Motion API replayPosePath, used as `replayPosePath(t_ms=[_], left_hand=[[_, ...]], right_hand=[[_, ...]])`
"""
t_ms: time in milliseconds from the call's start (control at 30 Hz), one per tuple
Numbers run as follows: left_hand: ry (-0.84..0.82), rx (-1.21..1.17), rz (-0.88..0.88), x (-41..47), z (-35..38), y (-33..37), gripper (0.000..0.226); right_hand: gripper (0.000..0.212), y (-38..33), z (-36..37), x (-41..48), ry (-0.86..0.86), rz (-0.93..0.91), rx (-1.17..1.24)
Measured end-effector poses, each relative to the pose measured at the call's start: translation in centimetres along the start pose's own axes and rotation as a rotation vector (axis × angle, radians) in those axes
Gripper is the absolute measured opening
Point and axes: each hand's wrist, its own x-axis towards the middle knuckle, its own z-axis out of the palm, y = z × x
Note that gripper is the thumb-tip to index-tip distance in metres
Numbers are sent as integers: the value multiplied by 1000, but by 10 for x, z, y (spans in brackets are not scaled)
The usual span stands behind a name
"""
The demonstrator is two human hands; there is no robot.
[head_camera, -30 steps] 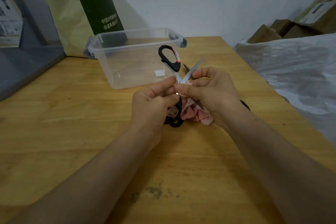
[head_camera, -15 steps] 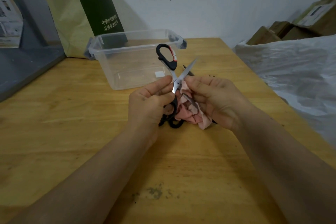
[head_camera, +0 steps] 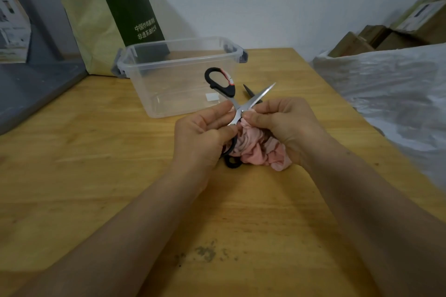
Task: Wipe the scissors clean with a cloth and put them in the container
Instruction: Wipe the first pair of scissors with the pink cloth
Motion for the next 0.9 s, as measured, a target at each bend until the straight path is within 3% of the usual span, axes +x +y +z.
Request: replayPosePath(t_ms=[200,333,733,900], left_hand=[[31,-85,-138,4,-3,3,19],[10,-35,-141,3,-2,1,13],[84,-194,-175,7,-6,7,9],[51,-107,-198,5,-3,1,23]], right_hand=[[7,3,-1,-1,-9,27,15],[7,5,2,-2,-55,12,67],[9,5,1,-1,-111,14,10],[11,6,3,-3,-66,-25,28]])
